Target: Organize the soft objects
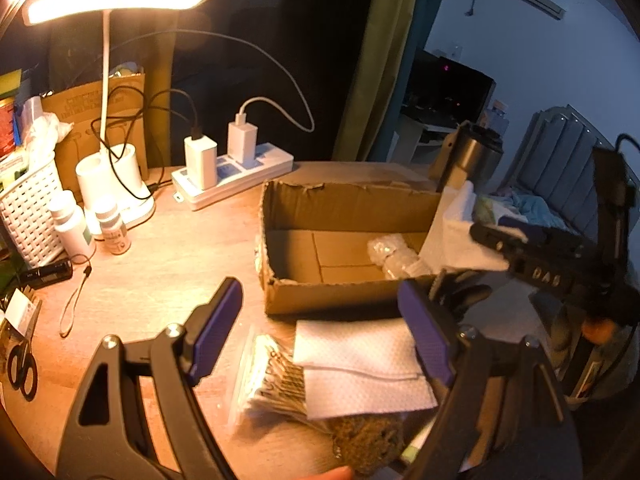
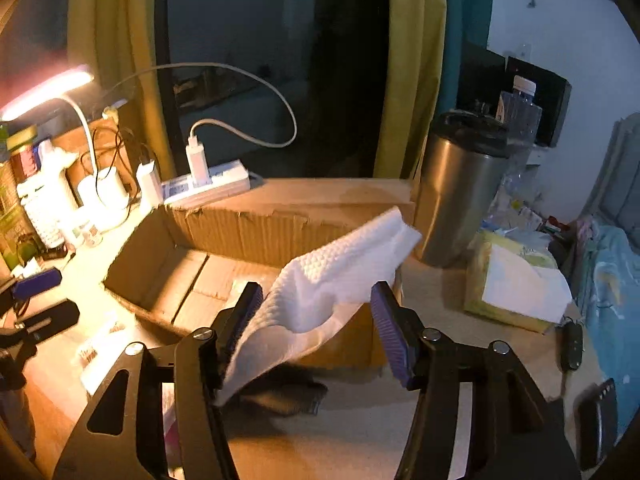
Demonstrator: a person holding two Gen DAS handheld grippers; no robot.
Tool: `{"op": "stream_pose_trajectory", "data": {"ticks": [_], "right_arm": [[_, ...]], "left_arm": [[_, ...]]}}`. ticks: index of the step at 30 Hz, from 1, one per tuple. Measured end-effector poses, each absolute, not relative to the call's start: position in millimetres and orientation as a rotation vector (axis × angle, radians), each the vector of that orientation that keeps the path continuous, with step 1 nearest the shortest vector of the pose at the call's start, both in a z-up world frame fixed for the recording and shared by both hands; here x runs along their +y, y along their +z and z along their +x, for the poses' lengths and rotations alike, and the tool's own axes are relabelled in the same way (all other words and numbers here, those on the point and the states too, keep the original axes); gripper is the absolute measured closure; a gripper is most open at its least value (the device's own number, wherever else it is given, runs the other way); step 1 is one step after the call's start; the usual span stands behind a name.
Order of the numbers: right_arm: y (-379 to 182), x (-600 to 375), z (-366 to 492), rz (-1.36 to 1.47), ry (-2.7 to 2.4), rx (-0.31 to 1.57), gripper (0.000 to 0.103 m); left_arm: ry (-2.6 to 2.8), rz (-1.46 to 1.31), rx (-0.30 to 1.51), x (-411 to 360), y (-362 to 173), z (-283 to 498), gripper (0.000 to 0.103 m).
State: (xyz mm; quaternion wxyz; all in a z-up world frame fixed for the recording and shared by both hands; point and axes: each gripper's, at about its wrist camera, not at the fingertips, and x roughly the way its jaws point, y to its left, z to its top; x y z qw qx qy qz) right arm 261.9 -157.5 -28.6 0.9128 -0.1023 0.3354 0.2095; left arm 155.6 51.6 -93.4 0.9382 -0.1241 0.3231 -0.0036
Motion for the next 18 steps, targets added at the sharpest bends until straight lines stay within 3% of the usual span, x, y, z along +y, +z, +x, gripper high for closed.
{"op": "stream_pose_trajectory", "data": {"ticks": [11, 13, 18], "right_arm": [[-40.4, -176.1, 253.2, -0.16, 0.381, 0.698, 0.037], [-39.4, -186.8, 260.6, -0.129, 0.351, 0.679, 0.03], [-57.5, -214.0, 298.1, -0.059, 0.259, 0.752, 0.03]], "left_arm": [[-0.007, -0.241, 0.642, 50.5, -85.8, 138.1, 0.021], [-0.003, -0.238, 0.641, 51.1, -85.2, 138.2, 0.021], [0.005, -0.226, 0.648, 48.7, -86.1, 142.3, 0.021]]}}
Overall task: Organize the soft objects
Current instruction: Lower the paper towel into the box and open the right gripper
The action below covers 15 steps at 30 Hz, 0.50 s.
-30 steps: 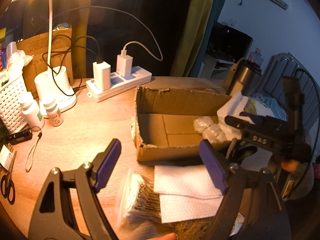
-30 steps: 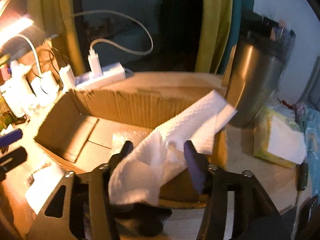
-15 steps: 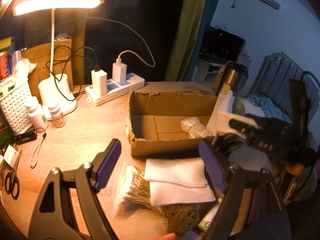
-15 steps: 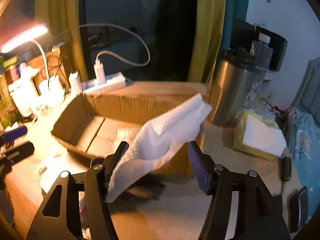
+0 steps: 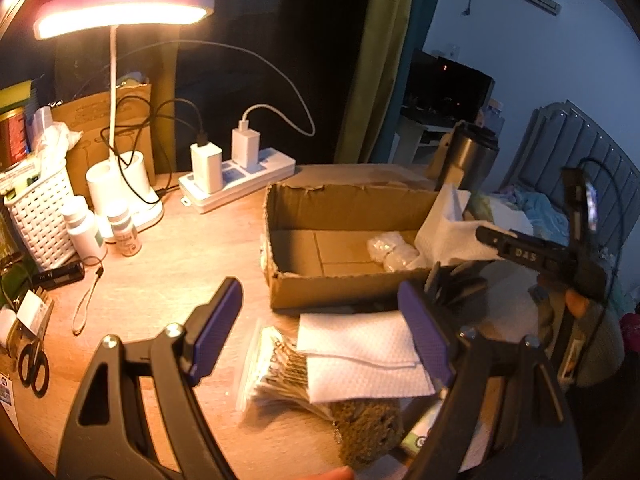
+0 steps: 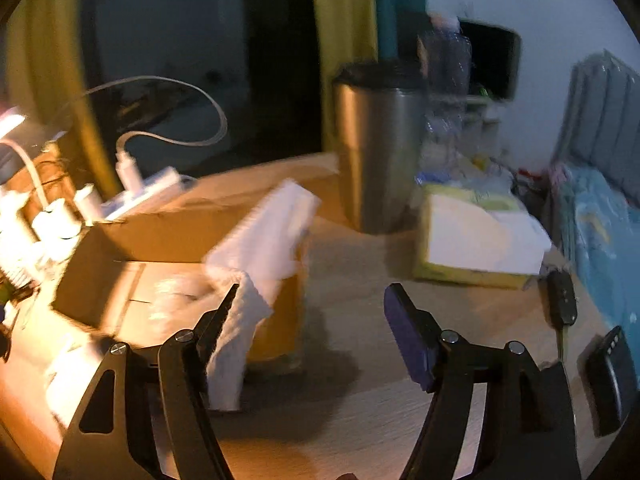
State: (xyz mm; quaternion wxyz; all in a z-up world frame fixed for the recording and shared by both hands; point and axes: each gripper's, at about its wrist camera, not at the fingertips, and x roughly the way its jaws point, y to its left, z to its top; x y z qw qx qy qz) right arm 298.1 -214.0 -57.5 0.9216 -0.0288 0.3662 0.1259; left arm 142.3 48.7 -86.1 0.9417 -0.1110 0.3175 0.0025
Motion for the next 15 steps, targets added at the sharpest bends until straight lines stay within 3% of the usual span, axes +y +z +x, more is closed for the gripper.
{"op": "stream_pose_trajectory", "data": {"ticks": [10, 15], "right_arm": [[-99.7, -212.8, 342.5, -0.014, 0.284, 0.92, 0.03], [-95.1, -215.5, 339.0, 0.016, 0.295, 0.896, 0.03]], "left_arm": [[0.015, -0.208, 0.684, 36.6, -94.4, 160.3, 0.021], [0.012, -0.195, 0.695, 32.3, -96.6, 166.6, 0.021]]}}
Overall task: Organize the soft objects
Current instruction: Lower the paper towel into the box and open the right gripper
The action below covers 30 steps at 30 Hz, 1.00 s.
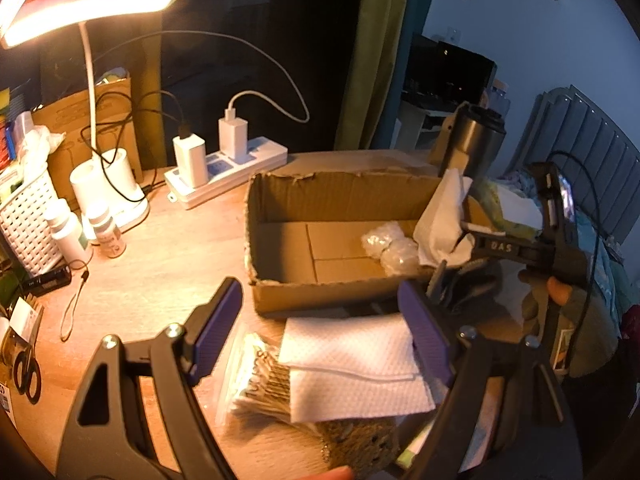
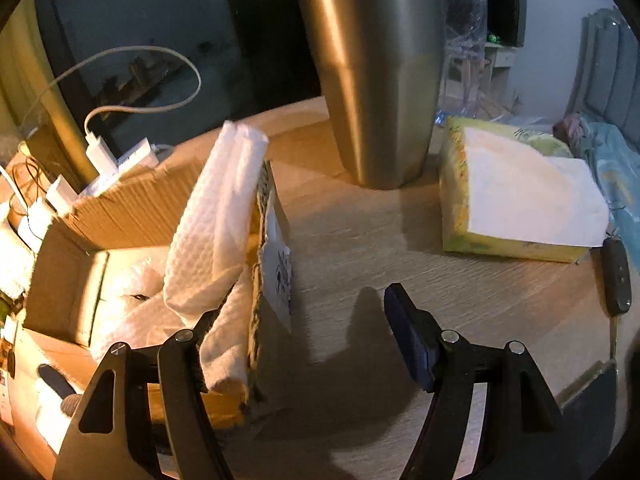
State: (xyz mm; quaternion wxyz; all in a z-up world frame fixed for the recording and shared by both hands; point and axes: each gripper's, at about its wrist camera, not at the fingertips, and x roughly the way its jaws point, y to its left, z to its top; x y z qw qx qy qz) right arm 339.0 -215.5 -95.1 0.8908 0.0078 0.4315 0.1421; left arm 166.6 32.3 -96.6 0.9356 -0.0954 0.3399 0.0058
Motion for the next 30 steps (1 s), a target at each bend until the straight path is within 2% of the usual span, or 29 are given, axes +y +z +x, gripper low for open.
{"op": "stream_pose_trajectory", "data": {"ticks": [5, 16, 30], "right_arm": [[-77.9, -225.1, 329.5, 0.124, 0.381, 0.873, 0.03], [-77.9, -219.8, 305.2, 0.252, 0.486, 0.926, 0.03], [-57.2, -217.0, 253.2, 0.129, 0.48, 0.828, 0.03]], "left_arm": [[0.005, -0.185, 0.694, 27.7, -95.1, 166.4, 0.021], [0.003, -0.182, 0.671, 27.6, -87.2, 151.7, 0.021], [-0.014, -0.187, 0.66, 22.7, -87.1, 137.2, 0.021]]}}
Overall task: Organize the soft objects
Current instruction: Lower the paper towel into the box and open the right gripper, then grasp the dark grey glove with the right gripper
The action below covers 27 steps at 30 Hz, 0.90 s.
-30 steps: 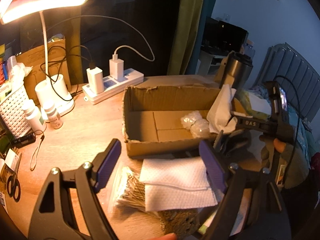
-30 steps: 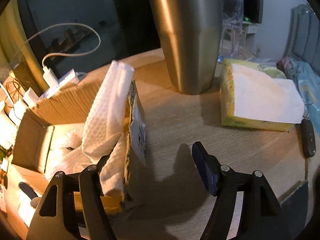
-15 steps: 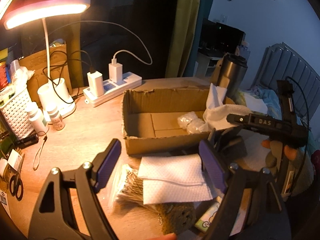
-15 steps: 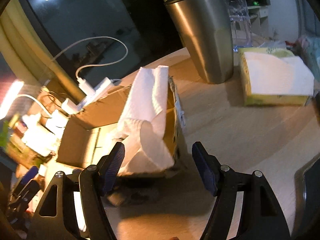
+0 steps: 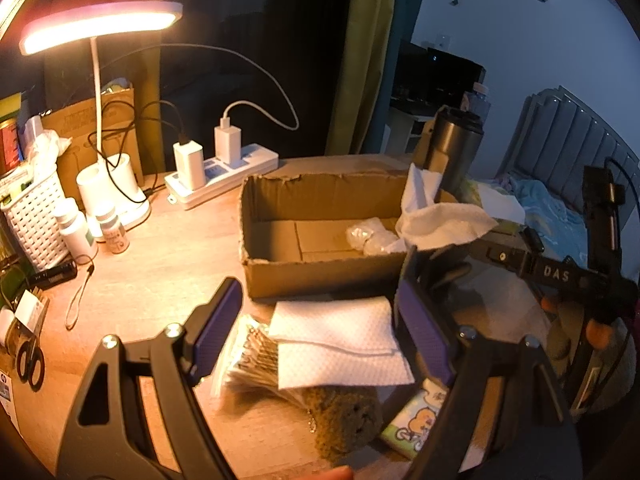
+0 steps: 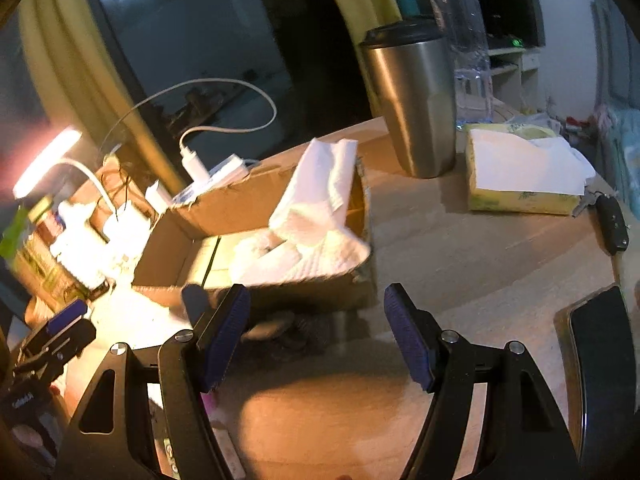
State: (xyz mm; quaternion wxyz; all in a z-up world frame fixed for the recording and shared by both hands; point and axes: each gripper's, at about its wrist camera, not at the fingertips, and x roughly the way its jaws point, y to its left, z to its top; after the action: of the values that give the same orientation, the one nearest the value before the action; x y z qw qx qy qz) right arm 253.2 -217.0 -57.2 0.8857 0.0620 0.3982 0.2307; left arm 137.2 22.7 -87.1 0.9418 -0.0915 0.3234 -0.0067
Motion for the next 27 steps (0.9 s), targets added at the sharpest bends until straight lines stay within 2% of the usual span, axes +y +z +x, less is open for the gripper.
{"op": "stream_pose_trajectory", "data": {"ticks": [11, 27], "right_arm": [[-67.7, -180.8, 231.5, 0.037, 0.506, 0.857, 0.03], [-103.4, -149.1, 245.0, -0.018, 0.49, 0.929, 0.03]], "left_arm": [[0.006, -0.219, 0.671, 42.6, -99.7, 122.5, 0.021], [0.047, -0.259, 0.712, 69.9, -121.5, 122.4, 0.021]]}}
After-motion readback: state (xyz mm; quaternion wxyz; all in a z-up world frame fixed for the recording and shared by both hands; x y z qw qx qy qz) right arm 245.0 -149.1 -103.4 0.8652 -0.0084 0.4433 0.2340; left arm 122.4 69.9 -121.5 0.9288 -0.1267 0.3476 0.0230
